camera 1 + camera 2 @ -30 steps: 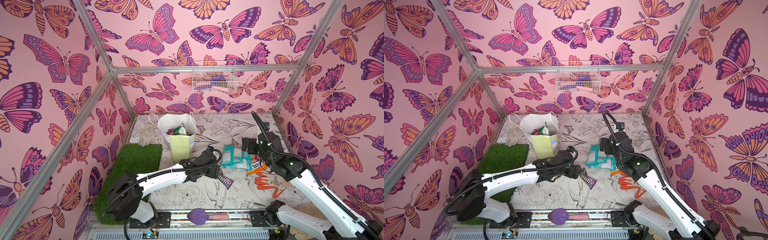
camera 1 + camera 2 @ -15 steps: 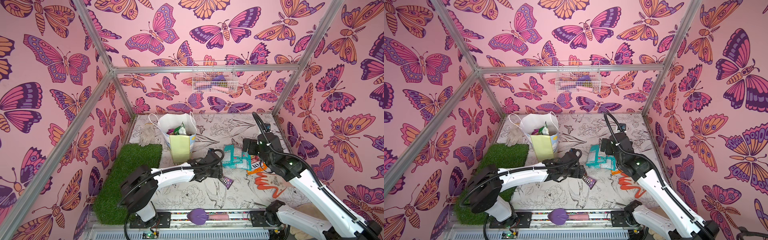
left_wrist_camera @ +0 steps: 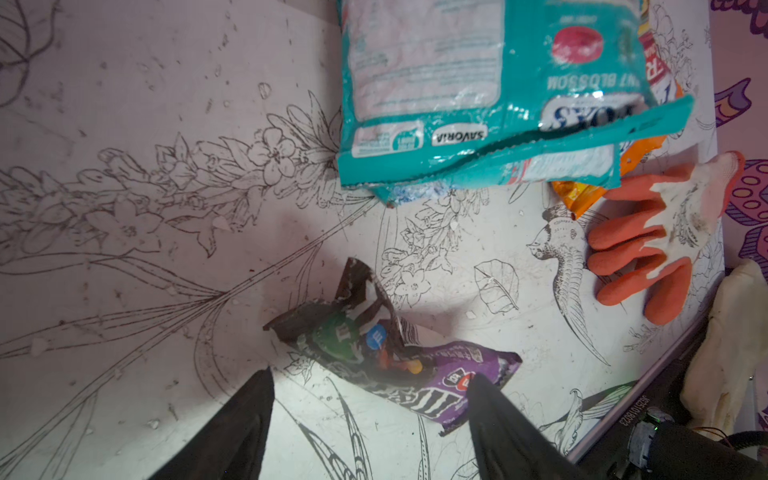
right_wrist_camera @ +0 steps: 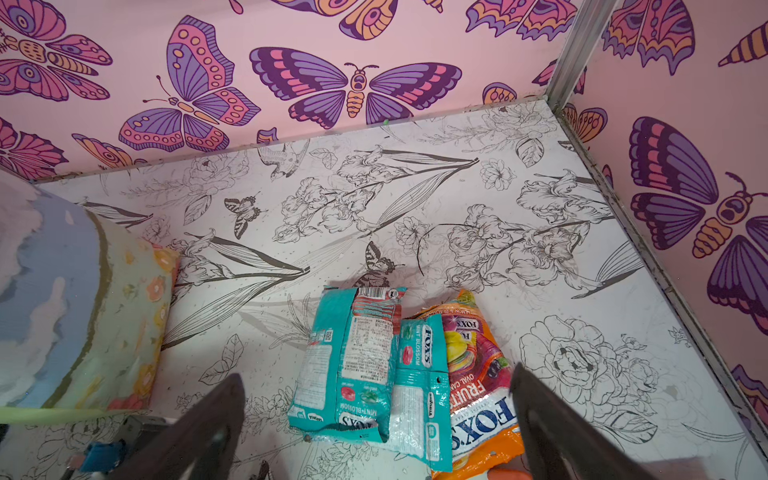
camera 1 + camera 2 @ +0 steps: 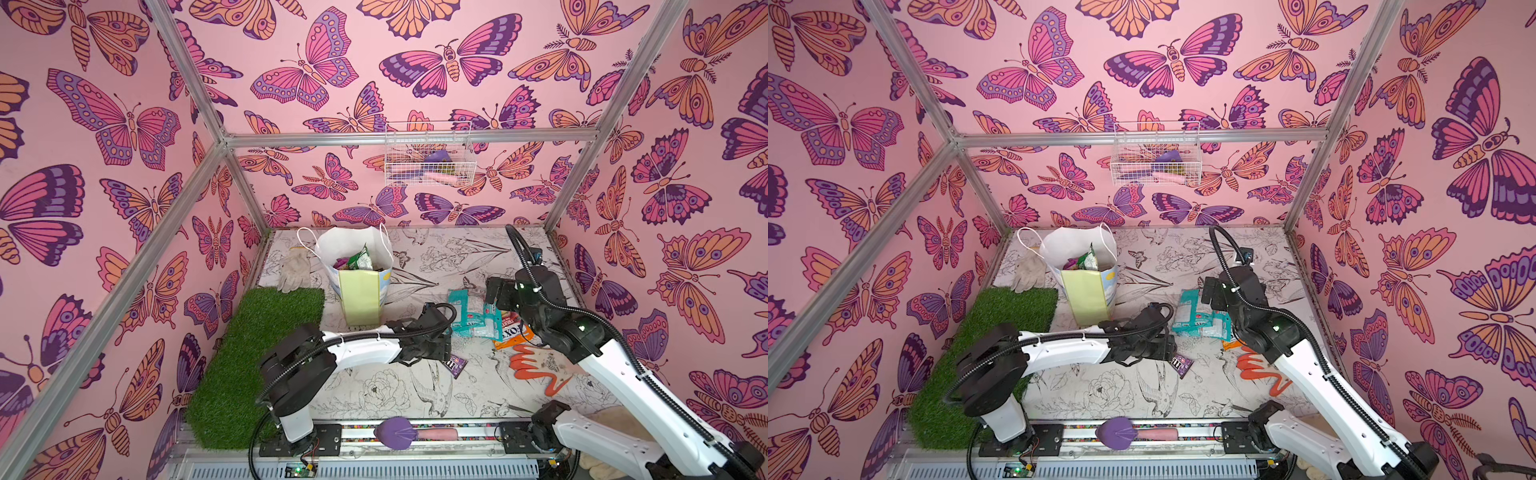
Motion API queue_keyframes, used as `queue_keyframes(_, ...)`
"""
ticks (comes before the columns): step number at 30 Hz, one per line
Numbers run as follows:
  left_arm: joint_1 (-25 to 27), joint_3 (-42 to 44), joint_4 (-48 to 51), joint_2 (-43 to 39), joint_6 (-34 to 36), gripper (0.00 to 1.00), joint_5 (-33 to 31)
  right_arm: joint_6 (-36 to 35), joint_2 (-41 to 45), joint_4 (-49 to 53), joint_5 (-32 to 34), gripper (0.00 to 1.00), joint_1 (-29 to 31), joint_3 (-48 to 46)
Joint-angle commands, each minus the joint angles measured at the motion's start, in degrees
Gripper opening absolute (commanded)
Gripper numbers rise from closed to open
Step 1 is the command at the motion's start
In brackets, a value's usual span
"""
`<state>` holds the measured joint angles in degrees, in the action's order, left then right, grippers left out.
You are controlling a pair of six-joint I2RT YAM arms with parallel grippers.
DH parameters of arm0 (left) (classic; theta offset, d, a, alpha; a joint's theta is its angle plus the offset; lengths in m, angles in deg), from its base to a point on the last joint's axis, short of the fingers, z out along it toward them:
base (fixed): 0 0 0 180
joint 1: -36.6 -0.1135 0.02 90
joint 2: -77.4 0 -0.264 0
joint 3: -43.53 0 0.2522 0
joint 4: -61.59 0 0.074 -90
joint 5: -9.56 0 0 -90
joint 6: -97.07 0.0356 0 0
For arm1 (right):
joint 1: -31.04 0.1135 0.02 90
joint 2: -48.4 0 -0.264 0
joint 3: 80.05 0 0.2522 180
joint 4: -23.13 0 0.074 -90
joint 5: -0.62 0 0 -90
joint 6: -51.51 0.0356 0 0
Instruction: Place the snacks into the paper bag
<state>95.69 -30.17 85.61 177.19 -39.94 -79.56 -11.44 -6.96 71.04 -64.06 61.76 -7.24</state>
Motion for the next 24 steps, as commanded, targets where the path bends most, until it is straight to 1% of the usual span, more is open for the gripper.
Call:
queue_keyframes(1,0.6,-1.2,-0.3,1.1,-0.3,0.74,0.4,1.0,0.9,1.0,1.0,0.99,-0.5,-0.3)
queue_keyframes(13,1.1,-2.5,0.0,3.7,-0.3,0.71,0.7,1.3,2.0,0.5,0.8,0.99,-0.6,-1.0)
queue_keyframes(24,1.4,-3.8,0.6,5.8,0.4,0.64,0.7,1.3,2.1,0.1,0.4,0.99,-0.5,-1.4)
